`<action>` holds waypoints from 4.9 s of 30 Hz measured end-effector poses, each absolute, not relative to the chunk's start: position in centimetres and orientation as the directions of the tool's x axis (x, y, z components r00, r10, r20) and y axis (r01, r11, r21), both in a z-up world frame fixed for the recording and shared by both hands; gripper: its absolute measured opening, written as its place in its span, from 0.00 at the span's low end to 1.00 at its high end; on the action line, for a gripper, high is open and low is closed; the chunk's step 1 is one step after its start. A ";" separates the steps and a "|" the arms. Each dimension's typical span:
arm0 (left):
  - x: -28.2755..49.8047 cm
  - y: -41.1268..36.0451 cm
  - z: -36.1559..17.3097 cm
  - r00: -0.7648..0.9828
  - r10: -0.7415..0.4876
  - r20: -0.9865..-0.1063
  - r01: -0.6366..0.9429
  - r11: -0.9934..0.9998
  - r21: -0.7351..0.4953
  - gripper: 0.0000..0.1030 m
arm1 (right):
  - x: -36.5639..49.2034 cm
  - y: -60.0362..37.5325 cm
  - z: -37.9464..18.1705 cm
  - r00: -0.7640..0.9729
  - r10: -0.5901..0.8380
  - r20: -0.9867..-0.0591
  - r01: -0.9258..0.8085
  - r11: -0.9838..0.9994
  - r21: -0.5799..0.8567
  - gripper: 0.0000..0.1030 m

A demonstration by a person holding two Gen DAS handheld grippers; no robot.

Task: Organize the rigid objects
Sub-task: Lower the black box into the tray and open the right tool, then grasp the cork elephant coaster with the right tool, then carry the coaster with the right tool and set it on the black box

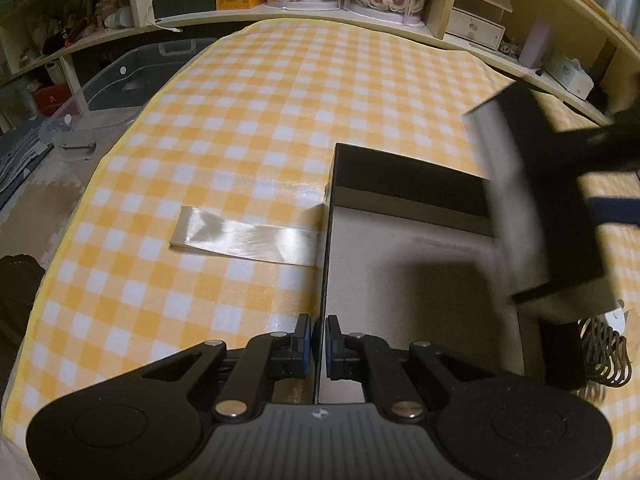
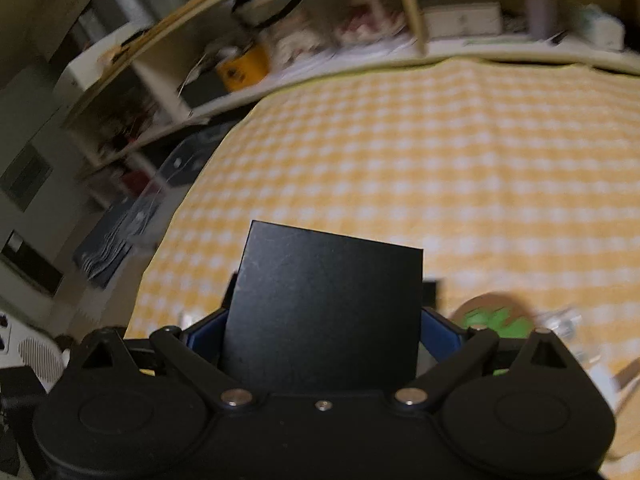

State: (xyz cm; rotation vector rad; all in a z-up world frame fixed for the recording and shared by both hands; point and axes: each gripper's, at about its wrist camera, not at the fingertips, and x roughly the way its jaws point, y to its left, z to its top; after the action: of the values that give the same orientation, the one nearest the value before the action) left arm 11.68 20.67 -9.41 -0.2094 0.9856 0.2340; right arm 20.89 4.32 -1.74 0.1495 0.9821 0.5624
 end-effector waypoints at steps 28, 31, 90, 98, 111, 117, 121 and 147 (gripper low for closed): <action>11.6 20.2 -9.2 0.537 0.094 -0.838 -0.266 0.962 -0.062 0.07 | 20.0 8.4 -8.7 0.275 0.531 -0.802 -0.344 0.833 0.433 0.48; 11.6 20.2 -9.2 0.538 0.094 -0.838 -0.265 0.962 -0.062 0.06 | 19.8 9.6 -8.6 0.314 0.520 -0.794 -0.380 0.836 0.397 0.49; 10.6 19.5 -9.0 0.508 0.120 -0.853 -0.230 0.973 0.000 0.04 | 19.1 -3.8 -10.4 0.513 0.392 -0.764 -0.787 0.570 -0.235 1.00; 10.9 19.6 -9.0 0.518 0.135 -0.844 -0.235 0.972 0.012 0.03 | 20.7 -1.8 -12.9 0.500 0.370 -0.783 -0.814 0.509 -0.279 1.00; 11.3 19.7 -9.0 0.522 0.163 -0.837 -0.250 0.968 0.033 0.03 | 22.7 -2.5 -12.8 0.455 0.425 -0.783 -0.829 0.524 -0.197 0.98; 11.2 19.9 -9.1 0.523 0.157 -0.838 -0.252 0.967 0.024 0.03 | 22.1 -2.7 -12.4 0.509 0.386 -0.770 -0.805 0.530 -0.266 0.97; 11.2 19.9 -9.2 0.522 0.158 -0.838 -0.252 0.967 0.026 0.03 | 22.6 -4.0 -10.4 0.556 0.379 -0.740 -0.759 0.595 -0.265 0.97; 11.2 20.2 -9.2 0.532 0.130 -0.837 -0.270 0.963 -0.022 0.03 | 18.5 3.6 -2.7 0.511 0.575 -0.639 -0.597 0.772 0.217 0.97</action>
State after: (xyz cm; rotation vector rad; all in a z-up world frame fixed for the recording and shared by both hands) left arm 11.22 20.17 -9.23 -0.1556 0.9818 0.2396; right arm 18.46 3.56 -2.70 -0.0317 0.7567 0.7053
